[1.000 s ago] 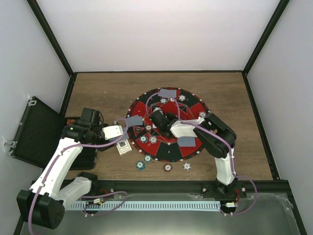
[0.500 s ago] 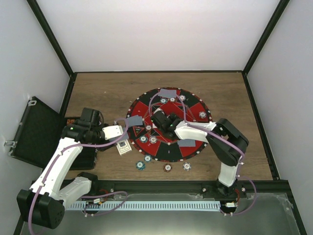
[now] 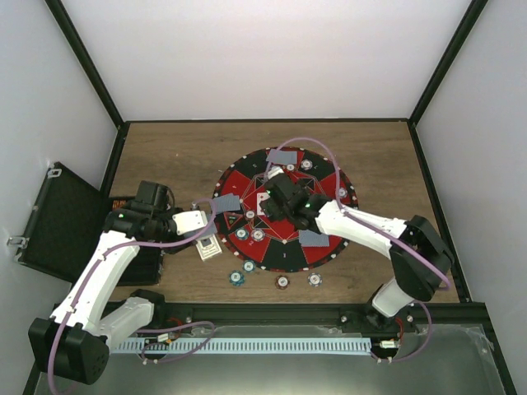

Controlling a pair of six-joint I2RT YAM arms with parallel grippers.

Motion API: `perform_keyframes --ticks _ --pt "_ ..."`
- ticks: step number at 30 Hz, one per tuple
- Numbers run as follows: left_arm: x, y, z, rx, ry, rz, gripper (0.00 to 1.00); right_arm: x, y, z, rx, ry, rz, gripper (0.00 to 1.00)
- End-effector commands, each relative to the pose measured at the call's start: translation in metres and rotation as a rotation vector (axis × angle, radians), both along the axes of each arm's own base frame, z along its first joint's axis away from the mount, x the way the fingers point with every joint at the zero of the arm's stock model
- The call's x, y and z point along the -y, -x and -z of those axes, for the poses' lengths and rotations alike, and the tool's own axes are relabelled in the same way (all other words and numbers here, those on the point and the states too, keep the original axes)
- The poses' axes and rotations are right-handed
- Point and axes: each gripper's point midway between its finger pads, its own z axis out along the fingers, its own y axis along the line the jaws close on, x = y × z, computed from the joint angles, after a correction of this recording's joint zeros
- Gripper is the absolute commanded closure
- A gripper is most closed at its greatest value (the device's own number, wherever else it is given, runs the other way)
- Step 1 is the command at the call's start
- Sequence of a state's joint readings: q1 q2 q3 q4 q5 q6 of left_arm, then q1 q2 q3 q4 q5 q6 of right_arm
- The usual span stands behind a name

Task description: Distribute texas hold em gaming equipment

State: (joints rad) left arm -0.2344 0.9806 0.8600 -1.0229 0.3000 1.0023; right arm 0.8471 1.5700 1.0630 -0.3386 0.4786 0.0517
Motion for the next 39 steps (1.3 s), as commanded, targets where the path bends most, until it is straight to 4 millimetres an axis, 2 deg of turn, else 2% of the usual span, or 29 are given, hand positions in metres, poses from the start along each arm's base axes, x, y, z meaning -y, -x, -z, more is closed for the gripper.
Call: perform_keyframes --ticks 1,5,7,12,18,22,27,34,39 --pt "0.006 -0.006 -0.009 0.029 0.033 0.012 0.76 0.002 0.007 0.011 -0.205 -0.257 0.114 0.03" --pt "0.006 -0.006 -0.011 0.025 0.037 0.011 0.75 0.01 0.01 0.034 -0.39 -0.435 0.182 0.05" --pt "0.005 -0.005 -0.011 0.028 0.032 0.011 0.75 0.003 0.016 0.033 -0.45 -0.538 0.153 0.05" --pt "0.006 -0.005 -0.01 0.028 0.037 0.014 0.75 -0.037 0.044 -0.008 -0.571 -0.827 -0.02 0.05" --pt "0.011 -0.007 -0.015 0.018 0.062 0.012 0.75 -0.078 0.073 -0.048 -0.782 -1.04 -0.195 0.04" --pt "0.012 -0.008 -0.016 0.017 0.073 0.013 0.75 -0.111 0.096 -0.059 -0.852 -1.072 -0.285 0.05" --pt "0.012 -0.008 -0.017 0.017 0.071 0.011 0.75 -0.143 0.117 -0.057 -0.949 -1.08 -0.35 0.08" --pt "0.012 -0.007 -0.015 0.013 0.068 0.012 0.75 -0.174 0.133 -0.055 -1.034 -1.098 -0.411 0.09" --pt "0.012 -0.008 -0.016 0.017 0.069 0.011 0.75 -0.185 0.135 -0.049 -1.079 -1.117 -0.421 0.1"
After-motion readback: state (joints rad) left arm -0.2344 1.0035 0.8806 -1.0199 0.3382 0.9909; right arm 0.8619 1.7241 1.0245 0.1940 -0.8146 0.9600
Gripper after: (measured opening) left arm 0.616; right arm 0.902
